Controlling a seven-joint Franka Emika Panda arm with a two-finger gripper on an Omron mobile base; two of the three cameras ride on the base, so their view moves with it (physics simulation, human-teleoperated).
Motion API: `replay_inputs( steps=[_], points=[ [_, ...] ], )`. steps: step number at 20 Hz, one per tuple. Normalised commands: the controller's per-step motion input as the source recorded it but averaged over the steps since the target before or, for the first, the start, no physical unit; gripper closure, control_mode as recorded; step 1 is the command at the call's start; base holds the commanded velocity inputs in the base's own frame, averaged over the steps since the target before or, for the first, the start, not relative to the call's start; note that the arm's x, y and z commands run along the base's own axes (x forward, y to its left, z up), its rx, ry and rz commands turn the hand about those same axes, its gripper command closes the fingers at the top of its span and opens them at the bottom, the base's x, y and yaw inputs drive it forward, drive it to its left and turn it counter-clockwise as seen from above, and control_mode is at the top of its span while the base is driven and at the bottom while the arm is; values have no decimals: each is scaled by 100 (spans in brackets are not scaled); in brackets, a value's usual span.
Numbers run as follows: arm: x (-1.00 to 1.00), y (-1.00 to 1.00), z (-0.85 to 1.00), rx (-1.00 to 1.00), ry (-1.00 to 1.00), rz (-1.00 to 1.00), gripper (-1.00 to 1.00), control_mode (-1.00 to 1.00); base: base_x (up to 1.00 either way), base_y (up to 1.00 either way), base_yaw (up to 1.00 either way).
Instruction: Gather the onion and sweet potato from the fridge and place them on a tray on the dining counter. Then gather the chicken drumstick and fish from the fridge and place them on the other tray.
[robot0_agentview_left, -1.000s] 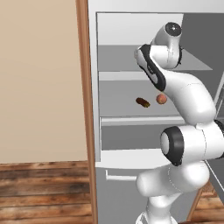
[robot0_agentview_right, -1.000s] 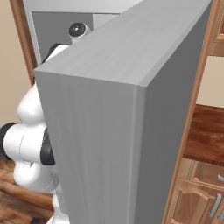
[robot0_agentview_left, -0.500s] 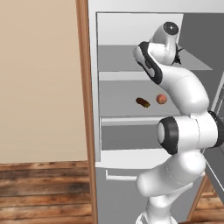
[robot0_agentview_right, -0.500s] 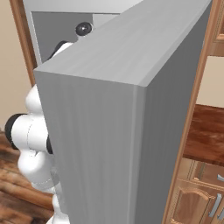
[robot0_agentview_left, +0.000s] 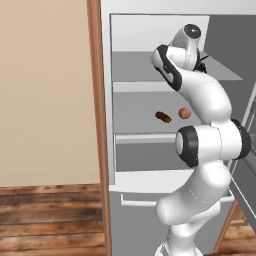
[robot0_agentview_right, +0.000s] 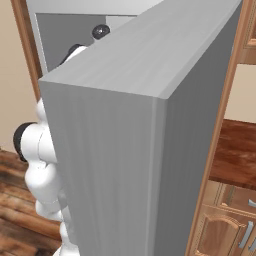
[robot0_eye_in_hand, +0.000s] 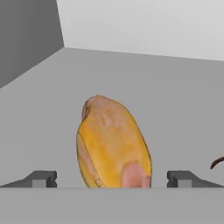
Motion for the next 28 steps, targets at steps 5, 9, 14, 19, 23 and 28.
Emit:
replay_inputs(
  steps=[5,9,14,19,23,28],
  points=[
    [15,-2,-21,0,0,1,-100,-100,0,0,0],
    [13,0,-26,-1,0,1,-100,-100,0,0,0],
    [16,0,-27,-2,0,1,-100,-100,0,0,0],
    [10,0,-16,-3,0,0,-100,-100,0,0,0],
    [8,0,-12,-3,0,0,100,-100,0,0,0],
    [1,-7,-14,1,0,0,100,-100,0,0,0]
  ],
)
